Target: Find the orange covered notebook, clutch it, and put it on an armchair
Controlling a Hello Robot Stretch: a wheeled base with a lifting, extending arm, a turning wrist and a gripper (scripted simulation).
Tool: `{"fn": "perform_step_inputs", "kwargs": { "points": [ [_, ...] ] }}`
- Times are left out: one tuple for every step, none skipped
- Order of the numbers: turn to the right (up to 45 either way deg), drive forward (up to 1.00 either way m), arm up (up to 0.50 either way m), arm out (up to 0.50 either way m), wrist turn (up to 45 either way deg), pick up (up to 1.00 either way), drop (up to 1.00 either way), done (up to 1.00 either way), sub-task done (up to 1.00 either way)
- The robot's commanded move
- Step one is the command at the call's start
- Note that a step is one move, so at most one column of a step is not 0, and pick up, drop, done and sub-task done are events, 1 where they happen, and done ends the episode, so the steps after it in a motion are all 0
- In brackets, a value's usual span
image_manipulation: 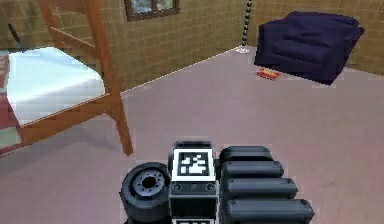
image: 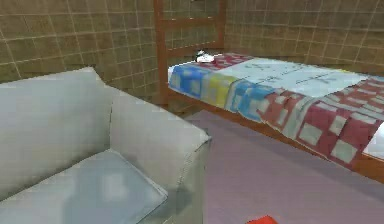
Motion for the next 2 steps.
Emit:
{"fn": "perform_step_inputs", "kwargs": {
  "points": [
    [-27.0, 0.00, 0.00, 0.00, 0.0, 0.00, 0.00, 0.00, 0.00],
    [0.0, 0.30, 0.00, 0.00, 0.0, 0.00, 0.00, 0.00, 0.00]
  ]
}}
